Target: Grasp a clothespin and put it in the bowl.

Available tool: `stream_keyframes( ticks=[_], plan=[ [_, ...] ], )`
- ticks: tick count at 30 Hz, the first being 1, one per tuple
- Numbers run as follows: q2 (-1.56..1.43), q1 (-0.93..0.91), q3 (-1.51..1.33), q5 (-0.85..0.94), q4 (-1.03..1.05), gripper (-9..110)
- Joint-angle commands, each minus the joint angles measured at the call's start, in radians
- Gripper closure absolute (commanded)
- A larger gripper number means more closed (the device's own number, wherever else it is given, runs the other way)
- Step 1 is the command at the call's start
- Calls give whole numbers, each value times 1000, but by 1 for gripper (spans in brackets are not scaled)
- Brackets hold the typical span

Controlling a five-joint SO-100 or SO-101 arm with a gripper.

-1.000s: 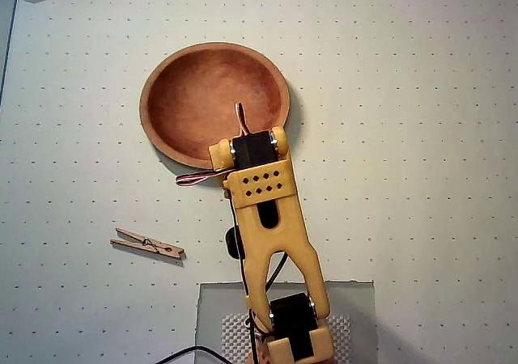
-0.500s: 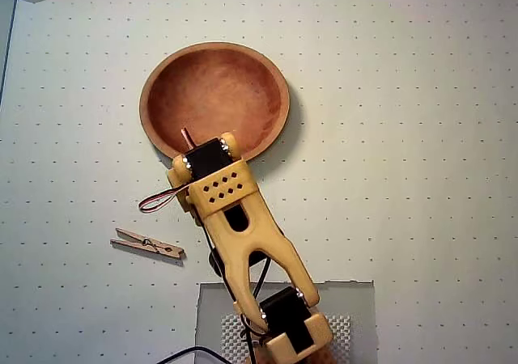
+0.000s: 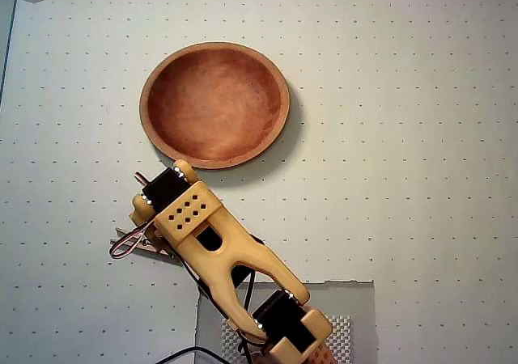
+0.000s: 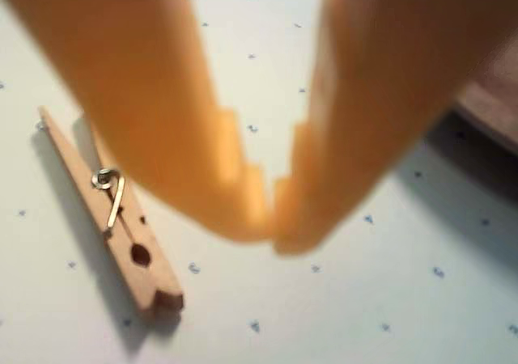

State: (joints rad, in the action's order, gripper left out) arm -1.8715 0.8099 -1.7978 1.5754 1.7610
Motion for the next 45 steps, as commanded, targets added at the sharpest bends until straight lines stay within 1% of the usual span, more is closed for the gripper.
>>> stream_keyframes(
  ticks=[1, 6, 11, 15, 19, 27, 35, 45],
  plan=[
    [-63, 40, 15, 8, 28, 103],
    [-58, 95, 44, 8, 28, 104],
    [-54, 97, 64, 25, 26, 103],
    [-11, 86, 106, 126, 5, 103],
    [71, 6, 206, 224, -21, 104],
    [245, -64, 407, 354, -29, 104],
    [318, -91, 463, 436, -29, 104],
    [328, -71, 518, 465, -78, 104]
  ],
)
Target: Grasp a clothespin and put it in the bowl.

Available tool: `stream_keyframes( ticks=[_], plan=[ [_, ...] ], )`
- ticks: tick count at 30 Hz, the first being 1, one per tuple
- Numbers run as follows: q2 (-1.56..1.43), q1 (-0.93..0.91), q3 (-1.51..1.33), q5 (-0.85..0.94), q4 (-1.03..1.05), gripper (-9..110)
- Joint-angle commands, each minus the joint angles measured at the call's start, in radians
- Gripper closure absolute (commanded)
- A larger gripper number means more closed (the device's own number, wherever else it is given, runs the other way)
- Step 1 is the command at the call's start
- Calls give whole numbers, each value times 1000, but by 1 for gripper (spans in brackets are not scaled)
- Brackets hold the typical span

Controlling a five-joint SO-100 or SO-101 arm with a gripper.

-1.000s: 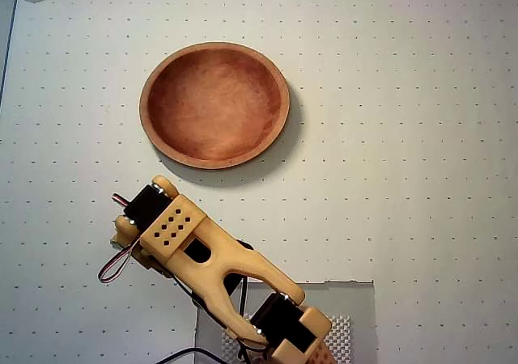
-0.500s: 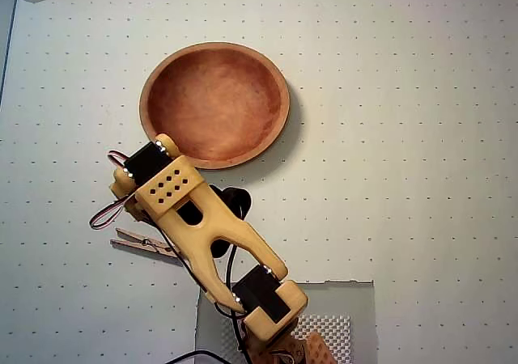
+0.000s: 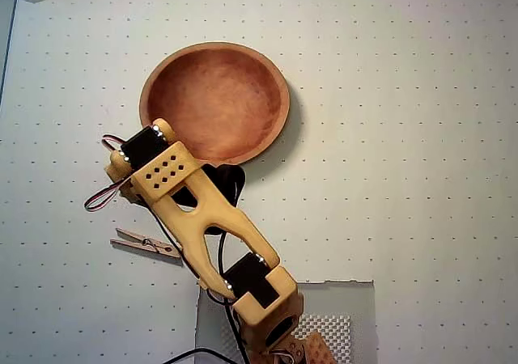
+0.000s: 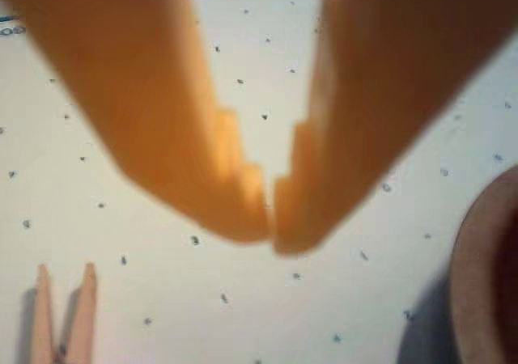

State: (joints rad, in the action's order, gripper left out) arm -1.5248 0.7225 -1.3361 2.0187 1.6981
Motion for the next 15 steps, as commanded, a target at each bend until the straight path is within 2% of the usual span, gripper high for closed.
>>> stream_keyframes(
  ticks=[1, 15],
  plan=[
    [-17, 25, 57, 31, -14, 104],
    [48, 140, 34, -46, -15, 103]
  ],
)
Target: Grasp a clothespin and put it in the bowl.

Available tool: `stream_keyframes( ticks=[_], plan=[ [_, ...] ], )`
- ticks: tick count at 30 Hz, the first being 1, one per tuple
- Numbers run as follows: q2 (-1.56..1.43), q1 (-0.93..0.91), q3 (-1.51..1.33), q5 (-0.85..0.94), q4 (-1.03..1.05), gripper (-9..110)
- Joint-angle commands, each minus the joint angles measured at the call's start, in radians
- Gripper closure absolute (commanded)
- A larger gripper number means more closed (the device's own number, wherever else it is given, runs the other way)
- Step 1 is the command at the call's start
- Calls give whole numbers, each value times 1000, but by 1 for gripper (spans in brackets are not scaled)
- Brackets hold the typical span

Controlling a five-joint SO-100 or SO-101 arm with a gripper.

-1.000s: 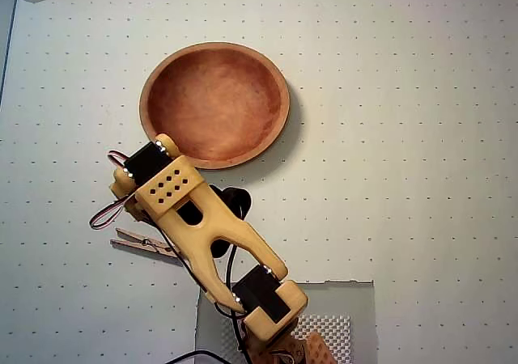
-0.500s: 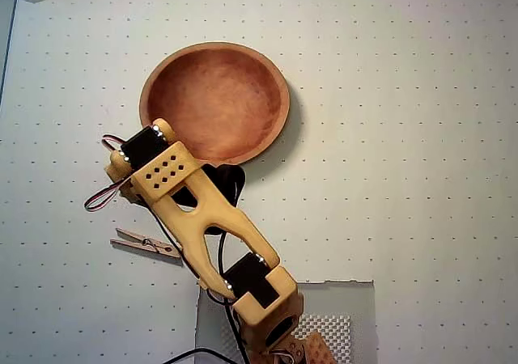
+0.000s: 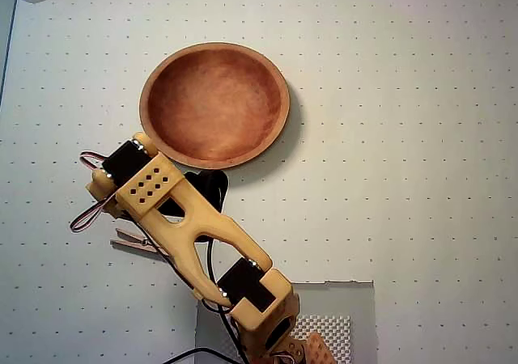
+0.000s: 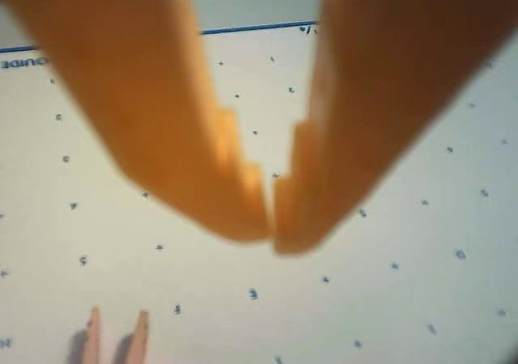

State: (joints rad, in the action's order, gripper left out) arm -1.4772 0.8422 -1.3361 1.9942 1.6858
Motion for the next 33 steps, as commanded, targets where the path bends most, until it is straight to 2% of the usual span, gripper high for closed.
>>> stream_keyframes(
  ticks=[1, 14, 22, 33],
  plan=[
    [6, 23, 40, -29, -3, 103],
    [66, 34, 41, -101, -3, 103],
    [72, 37, 41, -270, -5, 103],
    [74, 86, 38, -382, 6, 102]
  ],
)
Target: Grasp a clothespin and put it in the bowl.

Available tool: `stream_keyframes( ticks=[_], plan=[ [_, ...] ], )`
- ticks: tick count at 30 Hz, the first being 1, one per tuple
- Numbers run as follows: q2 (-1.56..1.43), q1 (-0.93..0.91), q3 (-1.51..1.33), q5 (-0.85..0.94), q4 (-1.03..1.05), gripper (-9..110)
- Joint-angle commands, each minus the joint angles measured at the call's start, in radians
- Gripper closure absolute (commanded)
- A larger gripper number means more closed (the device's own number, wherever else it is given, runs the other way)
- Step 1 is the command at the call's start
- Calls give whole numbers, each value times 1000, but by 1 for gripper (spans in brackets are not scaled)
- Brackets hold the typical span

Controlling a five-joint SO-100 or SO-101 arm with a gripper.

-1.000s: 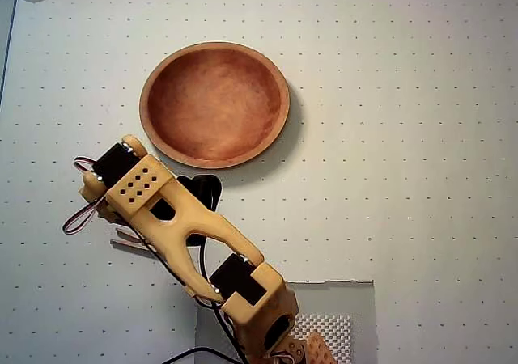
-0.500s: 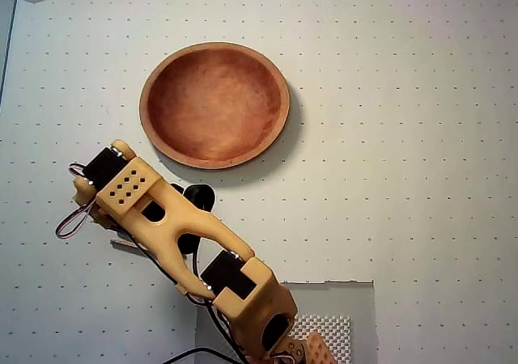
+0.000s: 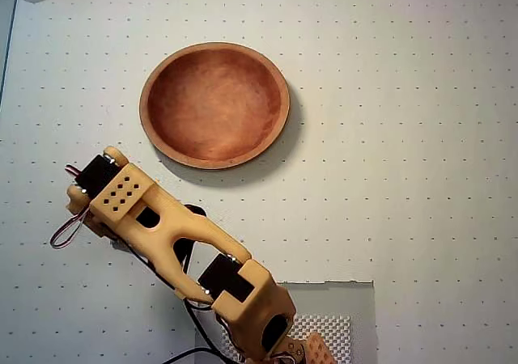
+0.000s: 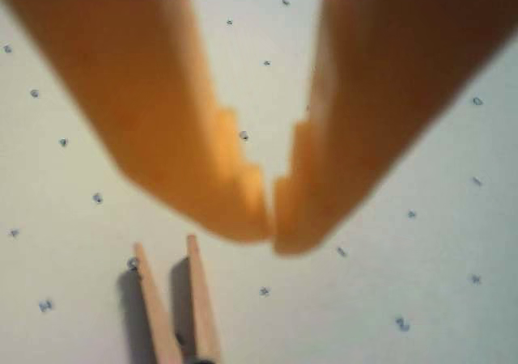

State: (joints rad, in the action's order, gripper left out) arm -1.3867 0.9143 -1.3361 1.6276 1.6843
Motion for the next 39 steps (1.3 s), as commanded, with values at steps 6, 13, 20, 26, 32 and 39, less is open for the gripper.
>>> stream_keyframes(
  ticks=[6, 13, 20, 26, 32, 39],
  plan=[
    [-17, 17, 32, -14, 11, 89],
    [-14, 6, 23, 41, 12, 75],
    [-14, 17, -32, 87, 2, 74],
    [-14, 8, -40, 107, 0, 74],
    [75, 5, -28, 112, 0, 74],
    [117, -3, -26, 120, -2, 74]
  ],
)
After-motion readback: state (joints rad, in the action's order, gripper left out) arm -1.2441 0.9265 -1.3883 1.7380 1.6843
